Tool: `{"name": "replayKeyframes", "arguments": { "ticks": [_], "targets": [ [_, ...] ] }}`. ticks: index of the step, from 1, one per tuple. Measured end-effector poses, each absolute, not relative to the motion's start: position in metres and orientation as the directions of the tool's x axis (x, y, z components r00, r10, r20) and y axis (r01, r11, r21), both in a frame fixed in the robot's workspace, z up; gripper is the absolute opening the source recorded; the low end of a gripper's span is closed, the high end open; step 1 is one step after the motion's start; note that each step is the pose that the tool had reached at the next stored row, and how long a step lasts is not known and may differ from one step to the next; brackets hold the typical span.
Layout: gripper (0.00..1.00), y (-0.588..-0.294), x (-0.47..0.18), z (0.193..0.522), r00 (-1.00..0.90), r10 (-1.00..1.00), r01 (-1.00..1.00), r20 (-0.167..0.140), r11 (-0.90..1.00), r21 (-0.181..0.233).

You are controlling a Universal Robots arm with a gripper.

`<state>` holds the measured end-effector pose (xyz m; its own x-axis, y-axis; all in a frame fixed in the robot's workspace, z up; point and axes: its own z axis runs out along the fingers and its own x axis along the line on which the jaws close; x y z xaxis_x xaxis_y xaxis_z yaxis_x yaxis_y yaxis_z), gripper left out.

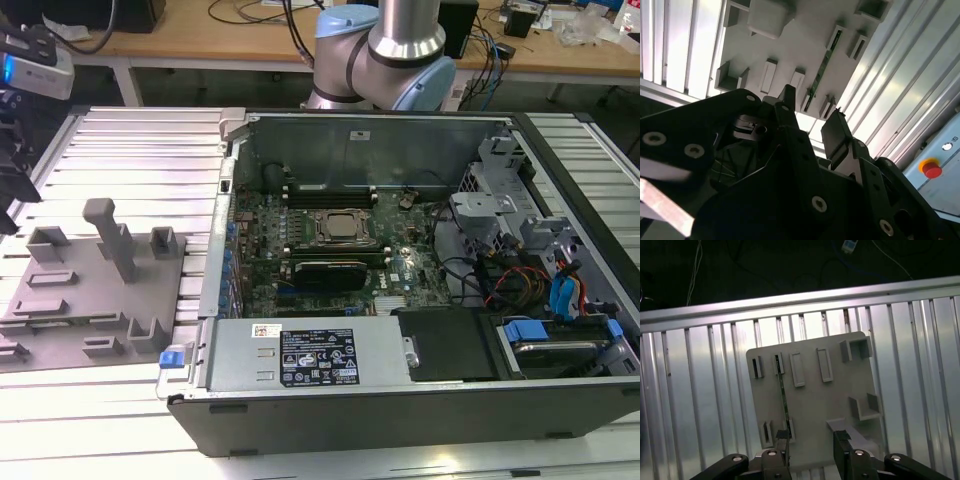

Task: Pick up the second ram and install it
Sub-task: 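Pick up the second ram and move it above second insertion slot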

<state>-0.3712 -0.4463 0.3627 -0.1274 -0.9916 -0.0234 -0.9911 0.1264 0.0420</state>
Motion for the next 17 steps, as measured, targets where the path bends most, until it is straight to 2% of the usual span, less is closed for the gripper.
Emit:
{"name": "replayKeyframes", "arguments": {
  "ticks": [17],
  "targets": [
    [0.48, -0.4463, -0.3712, 0.3545, -0.12, -0.993, -0.992, -0.023, 0.119, 0.042]
  ]
}}
